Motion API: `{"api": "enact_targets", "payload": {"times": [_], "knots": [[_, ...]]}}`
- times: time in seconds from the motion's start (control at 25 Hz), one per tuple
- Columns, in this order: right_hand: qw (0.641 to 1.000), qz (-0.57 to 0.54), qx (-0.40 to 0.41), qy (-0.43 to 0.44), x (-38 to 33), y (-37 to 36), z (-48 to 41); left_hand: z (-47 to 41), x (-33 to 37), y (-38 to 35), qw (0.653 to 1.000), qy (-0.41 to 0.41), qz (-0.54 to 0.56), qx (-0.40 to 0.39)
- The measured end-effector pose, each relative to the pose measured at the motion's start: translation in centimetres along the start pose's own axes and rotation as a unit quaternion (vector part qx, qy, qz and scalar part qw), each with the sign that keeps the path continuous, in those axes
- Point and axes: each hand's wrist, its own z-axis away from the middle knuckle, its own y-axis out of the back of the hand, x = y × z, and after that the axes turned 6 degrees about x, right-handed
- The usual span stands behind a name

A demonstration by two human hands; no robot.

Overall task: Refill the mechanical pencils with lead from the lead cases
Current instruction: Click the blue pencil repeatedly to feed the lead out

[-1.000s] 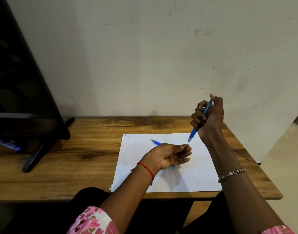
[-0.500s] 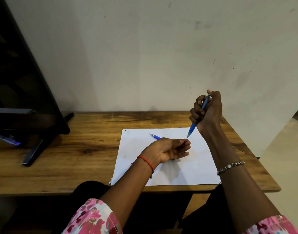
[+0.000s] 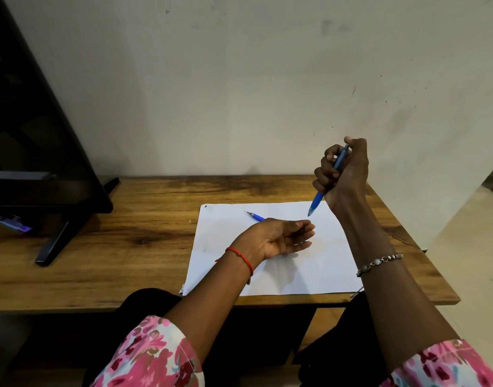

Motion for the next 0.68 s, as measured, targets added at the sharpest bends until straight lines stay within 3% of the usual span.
{"api": "enact_targets", "payload": {"times": [0.68], "knots": [[0.998, 0.045, -0.035, -0.022, 0.12, 0.2, 0.06, 0.03, -0.29, -0.11, 0.998, -0.032, 0.03, -0.038]]}}
